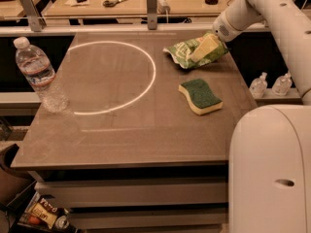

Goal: Move green jalapeno chip bag near water bottle

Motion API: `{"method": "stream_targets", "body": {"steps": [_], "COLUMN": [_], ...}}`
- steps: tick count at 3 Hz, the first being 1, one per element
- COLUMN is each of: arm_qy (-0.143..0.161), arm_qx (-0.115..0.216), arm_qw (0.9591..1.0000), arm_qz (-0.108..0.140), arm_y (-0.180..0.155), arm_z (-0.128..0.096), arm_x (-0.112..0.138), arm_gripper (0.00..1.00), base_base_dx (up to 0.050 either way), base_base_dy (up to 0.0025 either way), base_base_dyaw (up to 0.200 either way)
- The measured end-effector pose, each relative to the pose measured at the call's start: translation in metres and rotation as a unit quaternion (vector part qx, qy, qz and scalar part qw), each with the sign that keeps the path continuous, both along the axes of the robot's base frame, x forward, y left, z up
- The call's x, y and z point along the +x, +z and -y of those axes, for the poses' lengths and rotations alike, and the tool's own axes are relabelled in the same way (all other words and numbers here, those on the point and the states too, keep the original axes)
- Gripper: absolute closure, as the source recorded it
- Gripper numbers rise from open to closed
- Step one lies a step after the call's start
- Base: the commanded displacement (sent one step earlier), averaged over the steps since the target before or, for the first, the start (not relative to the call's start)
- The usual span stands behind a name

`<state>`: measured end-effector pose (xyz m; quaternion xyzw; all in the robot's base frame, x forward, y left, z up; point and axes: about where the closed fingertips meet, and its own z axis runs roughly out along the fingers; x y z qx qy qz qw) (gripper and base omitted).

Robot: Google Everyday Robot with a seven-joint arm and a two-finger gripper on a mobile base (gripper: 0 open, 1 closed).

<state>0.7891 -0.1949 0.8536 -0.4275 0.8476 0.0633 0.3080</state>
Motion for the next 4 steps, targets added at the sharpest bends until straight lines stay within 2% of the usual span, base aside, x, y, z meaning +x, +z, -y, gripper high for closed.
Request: {"method": "stream_targets", "body": {"steps": [3, 4], "arm_qy": [0.004, 0.005], "arm_qx": [0.001, 0.001], "arm_qw": [1.0, 1.0], "arm_qz": [-0.008, -0.008], "arm_y": [-0.0112, -0.0103], "arm_z": [-0.0065, -0.0069], "arm_x": [0.0024, 0.0025], "arm_gripper": [0.87, 1.0], "base_base_dx": [0.0, 0.0], "base_base_dy": [0.0, 0.0], "base_base_dyaw": [0.0, 0.0]}}
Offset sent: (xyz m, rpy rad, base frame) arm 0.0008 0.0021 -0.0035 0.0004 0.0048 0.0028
